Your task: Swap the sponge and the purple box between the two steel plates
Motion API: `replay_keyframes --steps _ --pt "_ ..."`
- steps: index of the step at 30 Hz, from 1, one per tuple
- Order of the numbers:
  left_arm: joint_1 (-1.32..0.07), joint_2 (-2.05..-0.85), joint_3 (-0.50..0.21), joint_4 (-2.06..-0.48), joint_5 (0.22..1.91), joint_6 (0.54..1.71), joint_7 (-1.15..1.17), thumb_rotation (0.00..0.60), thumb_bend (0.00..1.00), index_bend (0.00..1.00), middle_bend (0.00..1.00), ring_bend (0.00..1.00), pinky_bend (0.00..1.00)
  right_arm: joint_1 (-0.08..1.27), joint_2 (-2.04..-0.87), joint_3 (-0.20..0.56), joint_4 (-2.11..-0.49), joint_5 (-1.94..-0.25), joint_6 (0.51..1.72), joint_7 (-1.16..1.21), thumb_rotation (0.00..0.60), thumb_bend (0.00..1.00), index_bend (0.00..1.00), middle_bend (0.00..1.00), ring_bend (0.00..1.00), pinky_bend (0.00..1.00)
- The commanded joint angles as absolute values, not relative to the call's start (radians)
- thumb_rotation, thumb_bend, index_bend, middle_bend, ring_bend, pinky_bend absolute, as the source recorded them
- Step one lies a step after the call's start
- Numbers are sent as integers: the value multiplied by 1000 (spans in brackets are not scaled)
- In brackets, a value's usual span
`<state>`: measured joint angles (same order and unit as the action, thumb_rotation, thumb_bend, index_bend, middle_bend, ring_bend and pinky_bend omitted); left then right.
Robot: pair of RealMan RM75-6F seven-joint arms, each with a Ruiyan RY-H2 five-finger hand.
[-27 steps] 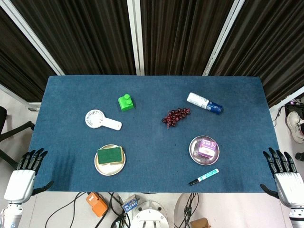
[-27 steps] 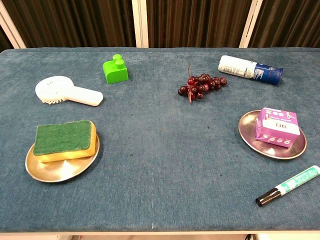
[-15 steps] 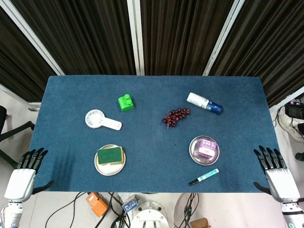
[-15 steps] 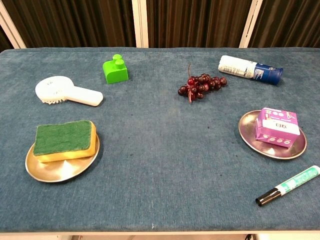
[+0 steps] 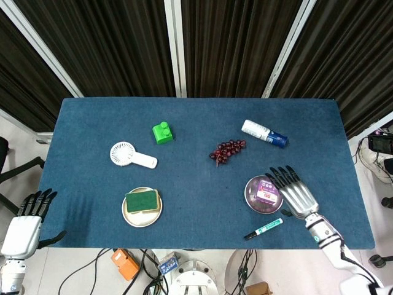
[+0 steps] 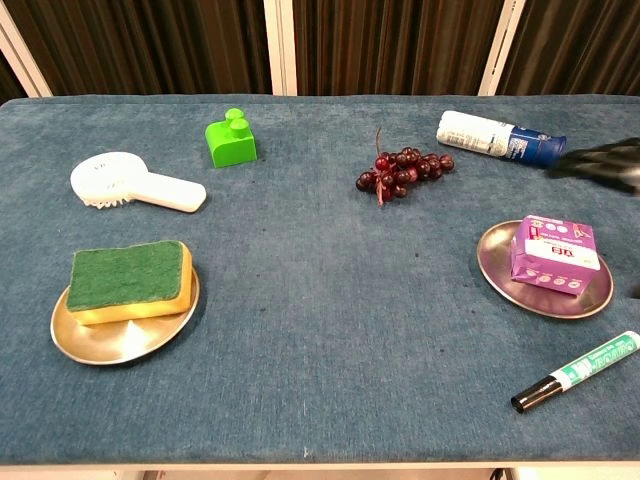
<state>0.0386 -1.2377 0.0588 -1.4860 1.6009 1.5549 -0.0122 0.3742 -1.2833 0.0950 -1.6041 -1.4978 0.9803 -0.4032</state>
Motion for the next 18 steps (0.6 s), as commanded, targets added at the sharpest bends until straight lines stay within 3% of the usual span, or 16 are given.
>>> replay_keyframes --steps 1,3,6,10,15,18 --pt "40 -1236 58 -1485 1600 1557 -16 600 92 78 40 0 68 419 -1327 115 -1594 -1435 928 -469 600 190 8 32 0 59" --pt "40 -1236 59 -1484 1600 1559 -18 600 92 78 40 0 68 432 -1342 117 -1585 -1406 916 -483 600 208 65 95 10 107" --pt "42 -1236 60 -1484 1604 1564 -20 600 92 78 40 0 68 447 -1353 115 -1576 -1374 900 -482 600 237 199 190 110 228" --pt "45 -1237 61 -1482 1606 1569 -22 600 92 78 40 0 69 463 -1361 108 -1559 -1348 886 -465 600 252 301 240 196 346" --pt "46 -1238 61 -1482 1607 1571 -22 600 92 78 40 0 68 466 -1367 98 -1538 -1357 914 -436 600 292 570 469 455 578" --pt "45 -1238 61 -1482 1607 1569 -22 600 92 78 40 0 68 461 -1378 100 -1523 -1374 958 -418 600 312 660 545 535 652"
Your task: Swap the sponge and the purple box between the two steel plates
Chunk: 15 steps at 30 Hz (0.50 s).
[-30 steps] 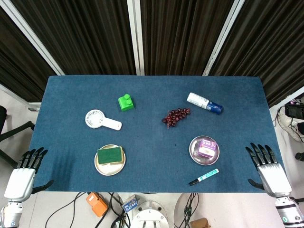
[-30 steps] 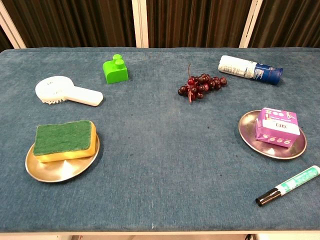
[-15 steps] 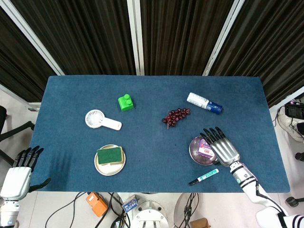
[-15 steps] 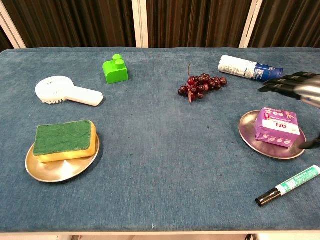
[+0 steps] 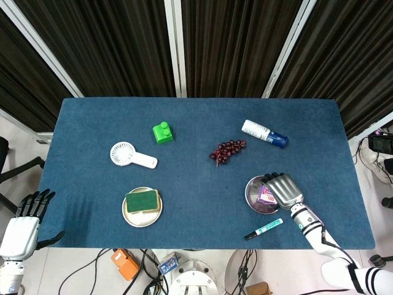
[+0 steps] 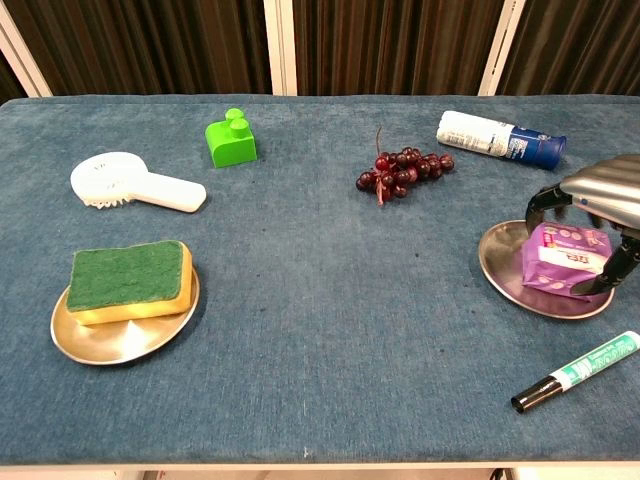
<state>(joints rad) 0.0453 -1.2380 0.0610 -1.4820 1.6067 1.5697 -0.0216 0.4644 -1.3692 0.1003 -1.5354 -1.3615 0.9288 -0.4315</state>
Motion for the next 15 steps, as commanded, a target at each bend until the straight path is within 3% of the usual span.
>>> replay_keyframes --steps 1,9,15 --pt "45 -1238 61 -1482 1606 1568 -23 600 92 78 40 0 68 460 -1380 101 -1522 -1378 969 -412 600 321 686 566 557 674" --pt "43 -1239 61 -1484 1604 1563 -22 600 92 78 40 0 68 512 -1375 150 -1621 -1364 987 -444 600 344 724 597 587 705" --pt "44 -1235 57 -1482 1599 1567 -29 600 92 78 40 0 68 639 -1493 235 -1679 -1206 946 -661 600 344 706 597 587 704"
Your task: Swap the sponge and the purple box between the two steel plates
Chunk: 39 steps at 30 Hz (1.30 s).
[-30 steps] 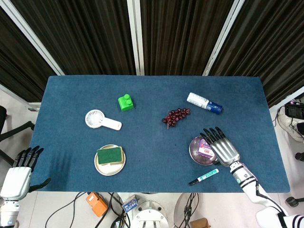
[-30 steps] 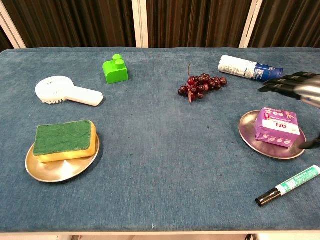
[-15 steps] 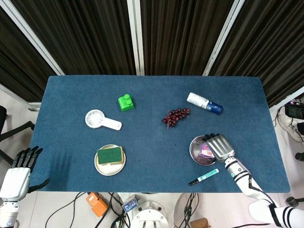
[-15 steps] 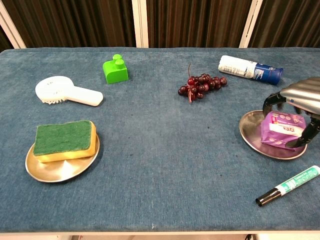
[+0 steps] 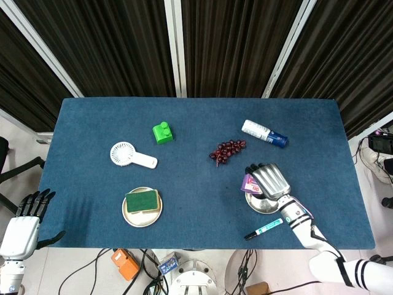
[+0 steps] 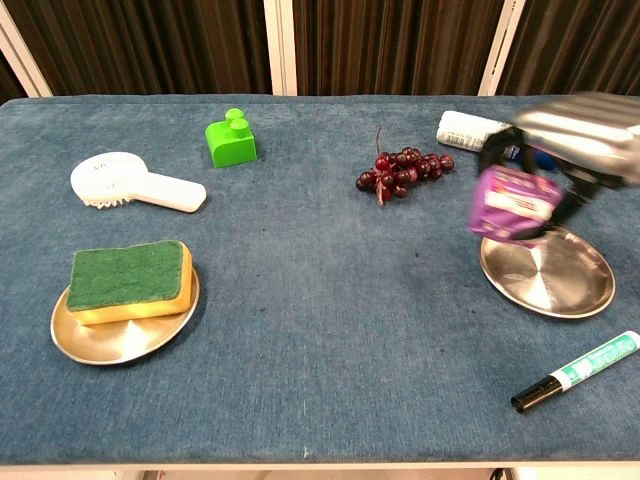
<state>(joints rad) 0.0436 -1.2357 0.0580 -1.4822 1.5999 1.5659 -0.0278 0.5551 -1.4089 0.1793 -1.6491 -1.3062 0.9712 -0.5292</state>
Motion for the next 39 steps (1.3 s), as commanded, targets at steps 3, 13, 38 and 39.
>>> replay_keyframes --steps 3,13,38,39 --pt "45 -1232 53 -1480 1593 1570 -37 600 92 78 40 0 68 706 -1596 253 -1633 -1126 947 -772 600 344 682 597 577 696" --pt "40 -1228 54 -1477 1591 1557 -49 600 92 78 40 0 68 835 -1801 247 -1470 -986 952 -905 600 344 163 337 325 568" --pt "-114 -1446 22 -1542 1697 1414 78 600 107 111 121 95 145 198 -1194 -222 -1611 -1622 1674 -243 600 212 0 0 0 27" --pt "-124 -1454 17 -1557 1687 1393 109 600 110 113 124 99 147 177 -1196 -221 -1585 -1617 1693 -211 600 212 0 0 0 25"
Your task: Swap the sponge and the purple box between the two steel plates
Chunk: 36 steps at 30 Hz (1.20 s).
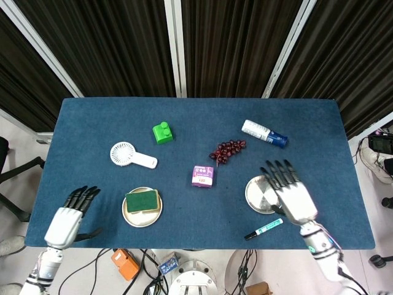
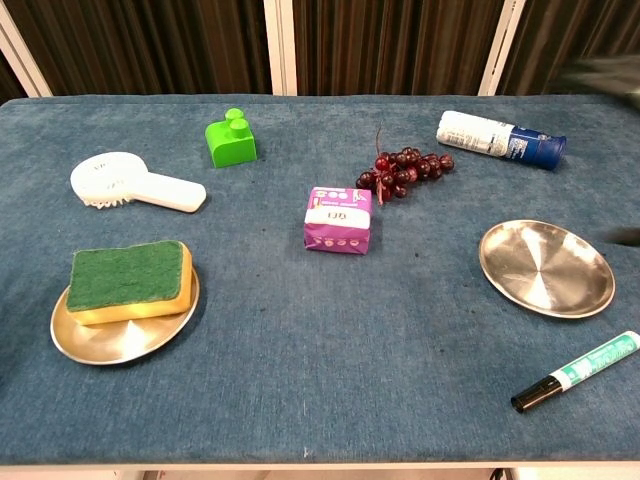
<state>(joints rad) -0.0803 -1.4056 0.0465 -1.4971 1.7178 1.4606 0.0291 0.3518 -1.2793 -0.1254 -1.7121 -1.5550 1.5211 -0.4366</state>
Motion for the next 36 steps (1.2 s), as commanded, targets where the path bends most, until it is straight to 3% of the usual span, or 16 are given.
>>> replay_keyframes --steps 1,6,17,27,36 --pt "-134 -1463 11 -1573 1674 1372 143 600 111 113 124 99 146 159 -1198 -220 -1559 -1614 1706 -189 600 212 0 0 0 23" --pt "-182 -1540 -24 -1625 1588 1273 314 600 110 113 124 100 147 125 -1183 -207 -1512 -1611 1700 -131 600 212 0 0 0 19" --pt "-231 -1676 -58 -1566 1434 1198 515 600 108 153 162 132 147 112 -1152 -166 -1535 -1624 1640 -105 600 212 0 0 0 19" --pt "-238 -1750 -69 -1501 1434 1269 540 600 197 395 404 315 208 99 -1138 -142 -1548 -1632 1598 -109 600 212 0 0 0 19" --pt "-279 -1772 -73 -1557 1501 1302 537 600 254 461 480 356 213 89 -1136 -120 -1557 -1635 1571 -118 600 212 0 0 0 19"
